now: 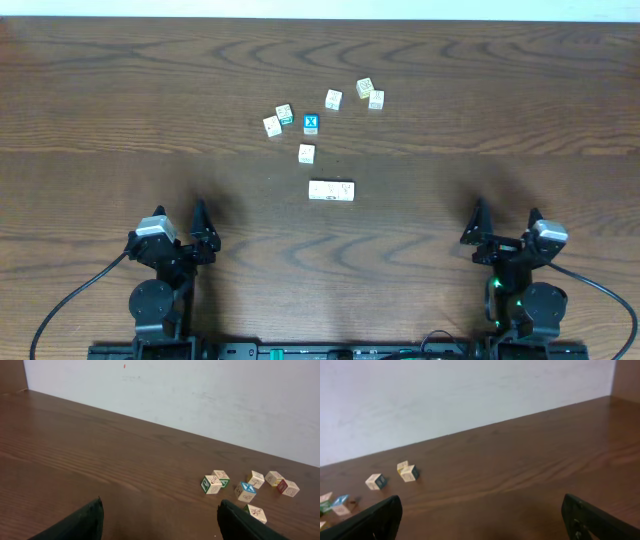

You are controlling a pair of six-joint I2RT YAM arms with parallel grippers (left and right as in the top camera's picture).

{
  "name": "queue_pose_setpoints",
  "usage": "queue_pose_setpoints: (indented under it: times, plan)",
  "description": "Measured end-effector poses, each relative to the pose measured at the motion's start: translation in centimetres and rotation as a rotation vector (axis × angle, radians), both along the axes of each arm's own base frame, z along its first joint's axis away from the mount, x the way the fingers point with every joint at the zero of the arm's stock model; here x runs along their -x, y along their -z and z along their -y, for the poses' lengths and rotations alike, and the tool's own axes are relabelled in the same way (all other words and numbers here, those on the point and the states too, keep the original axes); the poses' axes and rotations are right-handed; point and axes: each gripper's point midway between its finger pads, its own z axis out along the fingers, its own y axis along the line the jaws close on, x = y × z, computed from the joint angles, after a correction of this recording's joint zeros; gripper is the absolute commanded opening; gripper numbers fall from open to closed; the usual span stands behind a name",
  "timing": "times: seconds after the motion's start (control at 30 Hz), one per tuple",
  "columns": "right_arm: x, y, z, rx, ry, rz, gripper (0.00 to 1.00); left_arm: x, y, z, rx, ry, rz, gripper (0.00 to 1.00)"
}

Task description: Lift 3 blocks

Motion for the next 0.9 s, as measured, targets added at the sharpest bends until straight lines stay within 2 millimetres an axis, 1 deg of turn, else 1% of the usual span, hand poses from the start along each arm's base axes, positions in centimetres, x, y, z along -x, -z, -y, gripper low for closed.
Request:
queue_pose_setpoints:
  times: [0.37, 0.9]
  plan:
    - [0.0, 0.0, -0.02, 0.04, -0.004, -0.003, 0.99, 0.0, -0.01, 0.0, 0.0, 0.0, 0.0, 0.73]
    - [0.0, 0.0, -0.02, 0.041, -0.004, -0.003, 0.99, 0.0, -0.01, 0.0, 0.0, 0.0, 0.0, 0.73]
